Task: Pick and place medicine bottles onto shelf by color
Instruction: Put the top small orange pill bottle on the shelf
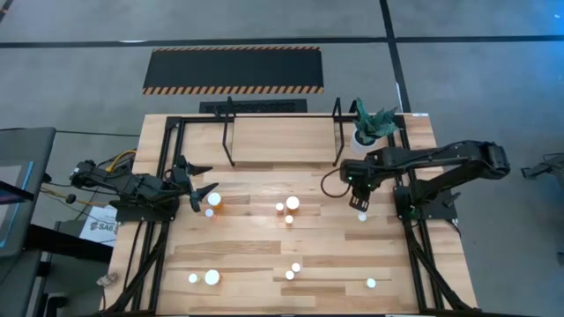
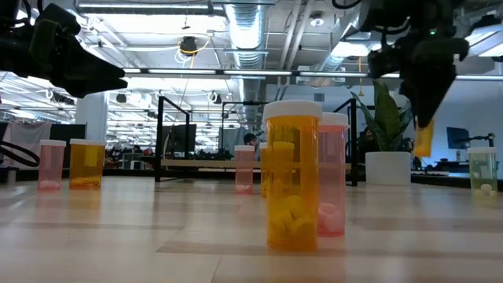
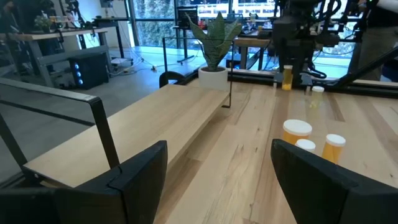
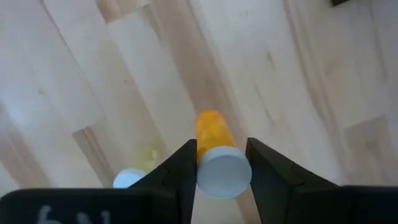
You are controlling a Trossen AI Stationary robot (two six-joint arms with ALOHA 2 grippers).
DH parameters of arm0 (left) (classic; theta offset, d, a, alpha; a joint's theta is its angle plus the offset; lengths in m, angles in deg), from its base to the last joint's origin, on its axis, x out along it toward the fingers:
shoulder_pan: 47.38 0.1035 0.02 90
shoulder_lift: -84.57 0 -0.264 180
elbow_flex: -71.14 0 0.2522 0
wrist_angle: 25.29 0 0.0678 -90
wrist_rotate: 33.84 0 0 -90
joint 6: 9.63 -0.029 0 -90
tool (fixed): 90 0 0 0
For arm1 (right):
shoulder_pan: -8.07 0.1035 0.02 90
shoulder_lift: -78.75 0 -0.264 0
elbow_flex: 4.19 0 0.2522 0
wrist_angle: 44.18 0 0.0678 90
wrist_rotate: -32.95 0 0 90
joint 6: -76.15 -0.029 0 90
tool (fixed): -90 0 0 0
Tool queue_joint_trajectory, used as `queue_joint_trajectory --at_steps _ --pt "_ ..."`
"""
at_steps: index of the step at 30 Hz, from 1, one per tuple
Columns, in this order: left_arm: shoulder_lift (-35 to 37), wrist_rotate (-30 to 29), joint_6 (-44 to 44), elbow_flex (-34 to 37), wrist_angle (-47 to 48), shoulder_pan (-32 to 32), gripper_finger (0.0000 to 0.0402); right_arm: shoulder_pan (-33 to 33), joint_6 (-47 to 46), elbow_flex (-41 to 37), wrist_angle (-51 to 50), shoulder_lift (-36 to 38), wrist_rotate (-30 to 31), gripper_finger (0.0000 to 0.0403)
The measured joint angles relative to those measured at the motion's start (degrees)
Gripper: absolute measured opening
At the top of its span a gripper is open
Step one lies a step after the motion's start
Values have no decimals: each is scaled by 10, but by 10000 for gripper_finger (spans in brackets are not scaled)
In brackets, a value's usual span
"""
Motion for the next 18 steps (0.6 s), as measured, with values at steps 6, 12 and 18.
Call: queue_joint_trajectory --at_steps 6,12,18 --pt "0 0 0 0 0 0 273 -24 72 69 -37 -72 7 144" --pt "0 0 0 0 0 0 273 -37 120 156 -50 -128 24 143" --pt "0 0 0 0 0 0 273 -60 164 242 -89 -190 79 144"
